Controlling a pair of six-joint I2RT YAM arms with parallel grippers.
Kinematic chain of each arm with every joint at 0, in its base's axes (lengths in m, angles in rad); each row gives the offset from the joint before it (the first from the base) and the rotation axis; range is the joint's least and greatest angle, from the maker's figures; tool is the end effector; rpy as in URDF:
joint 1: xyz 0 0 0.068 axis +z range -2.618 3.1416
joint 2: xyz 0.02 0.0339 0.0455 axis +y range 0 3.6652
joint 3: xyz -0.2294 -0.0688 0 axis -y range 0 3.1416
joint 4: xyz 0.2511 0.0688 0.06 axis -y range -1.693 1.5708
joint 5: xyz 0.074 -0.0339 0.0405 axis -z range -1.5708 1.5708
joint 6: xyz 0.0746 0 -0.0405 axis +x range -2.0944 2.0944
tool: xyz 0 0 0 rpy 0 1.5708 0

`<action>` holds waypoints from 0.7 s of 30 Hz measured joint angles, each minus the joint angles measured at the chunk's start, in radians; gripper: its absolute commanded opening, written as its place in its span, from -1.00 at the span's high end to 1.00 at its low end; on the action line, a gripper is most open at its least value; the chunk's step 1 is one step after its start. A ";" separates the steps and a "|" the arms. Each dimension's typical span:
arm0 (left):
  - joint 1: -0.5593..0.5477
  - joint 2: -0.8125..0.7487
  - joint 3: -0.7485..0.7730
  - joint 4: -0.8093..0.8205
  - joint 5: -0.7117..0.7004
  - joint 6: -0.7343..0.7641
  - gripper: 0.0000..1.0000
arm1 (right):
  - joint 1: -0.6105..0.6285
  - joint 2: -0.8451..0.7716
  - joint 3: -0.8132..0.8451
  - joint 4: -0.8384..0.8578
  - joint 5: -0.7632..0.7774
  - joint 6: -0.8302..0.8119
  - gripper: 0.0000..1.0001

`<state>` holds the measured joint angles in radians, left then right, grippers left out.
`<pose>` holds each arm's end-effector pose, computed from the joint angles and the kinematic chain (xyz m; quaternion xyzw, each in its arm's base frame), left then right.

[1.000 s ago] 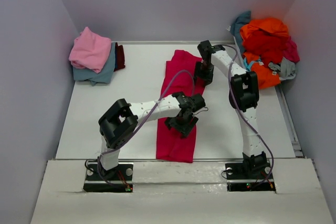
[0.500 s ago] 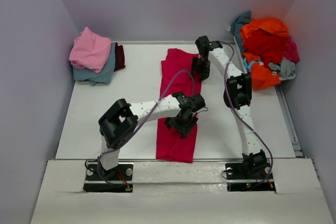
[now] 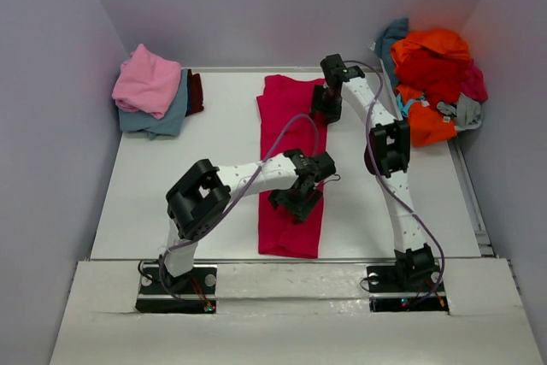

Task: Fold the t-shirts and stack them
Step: Rotate the tshirt 90 degrees

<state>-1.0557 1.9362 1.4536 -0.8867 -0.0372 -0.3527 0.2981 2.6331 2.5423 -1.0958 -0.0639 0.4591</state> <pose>0.1906 -0.3310 0.1188 0.3407 0.9346 -0.0510 0.0886 0.5067 0.1607 0.1245 0.0728 0.9784 0.0997 0.1657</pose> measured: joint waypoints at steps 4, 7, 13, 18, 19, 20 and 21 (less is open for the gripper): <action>0.019 0.003 0.017 0.000 -0.026 -0.004 -0.55 | -0.010 -0.044 -0.083 0.048 -0.013 -0.003 -0.21; 0.043 0.002 0.032 0.005 -0.040 -0.010 -0.55 | -0.011 -0.095 -0.157 0.057 -0.012 -0.014 -0.24; 0.081 0.002 0.035 0.016 -0.059 -0.012 -0.55 | -0.011 -0.119 -0.124 0.046 0.000 -0.041 -0.27; 0.083 0.002 0.069 0.015 -0.083 -0.021 -0.55 | -0.011 -0.127 -0.090 0.042 0.000 -0.041 -0.27; 0.087 0.002 0.077 0.017 -0.089 -0.026 -0.55 | -0.011 -0.136 -0.112 0.045 -0.002 -0.040 -0.27; 0.090 0.002 0.086 0.019 -0.097 -0.033 -0.55 | -0.011 -0.150 -0.143 0.045 -0.004 -0.040 -0.27; 0.095 -0.001 0.087 0.027 -0.105 -0.045 -0.55 | -0.011 -0.163 -0.174 0.041 -0.006 -0.039 -0.27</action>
<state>-0.9604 1.9354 1.5402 -0.8597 -0.1417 -0.3973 0.2874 2.4699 2.3680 -1.0546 -0.0704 0.4202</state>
